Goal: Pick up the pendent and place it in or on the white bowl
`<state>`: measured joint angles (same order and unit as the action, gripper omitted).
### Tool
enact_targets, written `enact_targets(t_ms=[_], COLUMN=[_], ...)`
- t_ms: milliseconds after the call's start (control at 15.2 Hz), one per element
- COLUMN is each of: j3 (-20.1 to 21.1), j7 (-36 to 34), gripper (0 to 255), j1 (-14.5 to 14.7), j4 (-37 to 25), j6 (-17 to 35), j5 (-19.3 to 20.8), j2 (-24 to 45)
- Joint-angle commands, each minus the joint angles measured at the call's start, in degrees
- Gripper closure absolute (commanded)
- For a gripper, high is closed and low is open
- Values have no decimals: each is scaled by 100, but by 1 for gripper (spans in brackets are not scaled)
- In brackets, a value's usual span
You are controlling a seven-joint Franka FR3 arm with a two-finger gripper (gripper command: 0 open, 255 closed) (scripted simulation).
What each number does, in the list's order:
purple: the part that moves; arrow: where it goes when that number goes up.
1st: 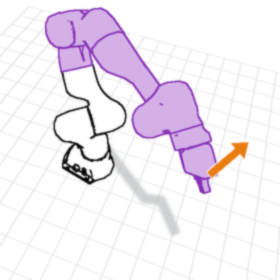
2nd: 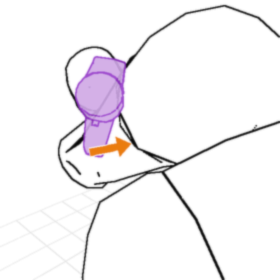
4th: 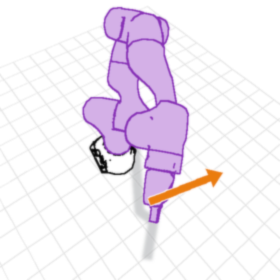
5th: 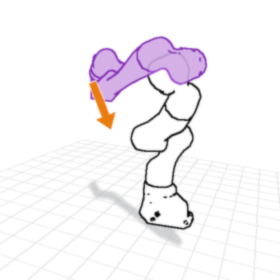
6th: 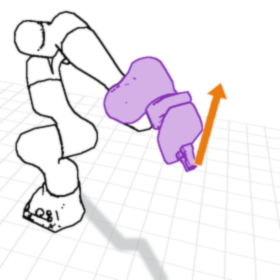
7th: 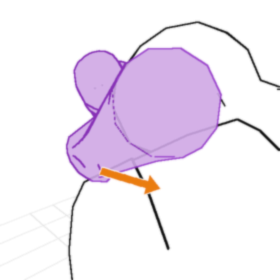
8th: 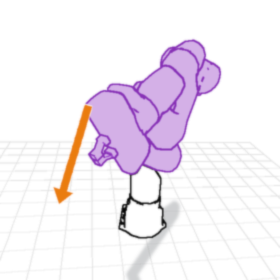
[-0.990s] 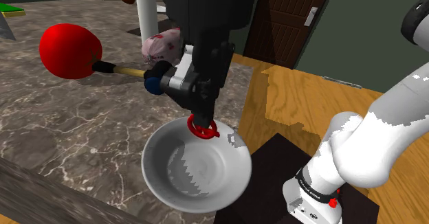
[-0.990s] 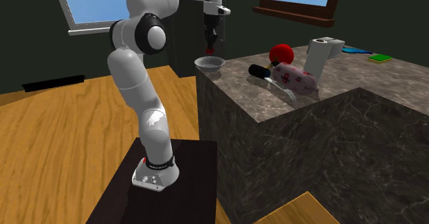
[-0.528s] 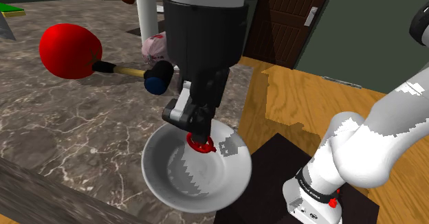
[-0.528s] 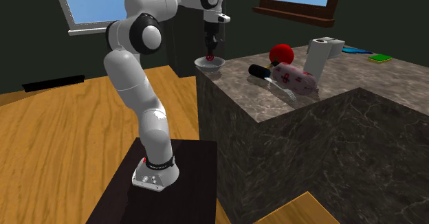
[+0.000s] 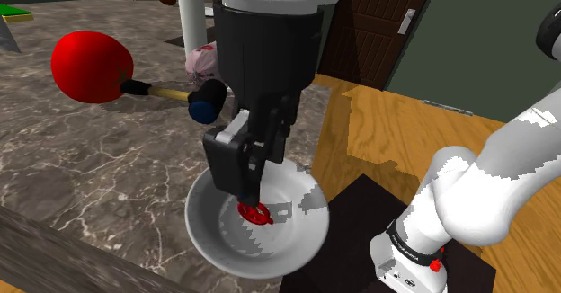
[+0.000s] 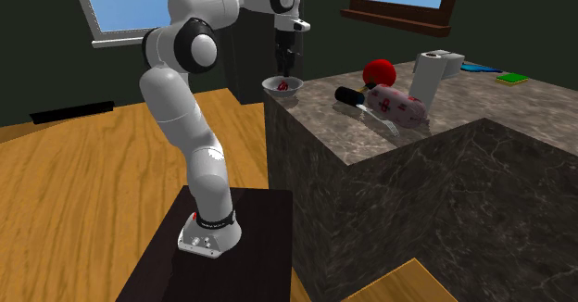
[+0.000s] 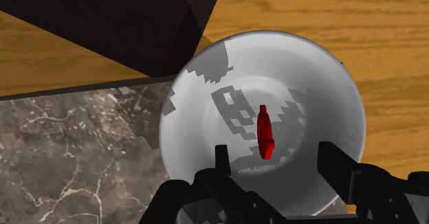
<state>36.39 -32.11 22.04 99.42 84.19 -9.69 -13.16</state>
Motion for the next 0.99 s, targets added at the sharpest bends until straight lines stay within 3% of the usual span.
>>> enact_targets(t_ms=[0, 198, 462, 924], j3=[0, 0, 100, 99], j7=[0, 0, -208, -208], gripper=[0, 0, 0, 0], j1=[0, 0, -27, -26], j4=[0, 0, -1125, -1125], j6=[0, 0, -754, -754], j5=[0, 0, 215, 215], j2=[0, 0, 431, 432])
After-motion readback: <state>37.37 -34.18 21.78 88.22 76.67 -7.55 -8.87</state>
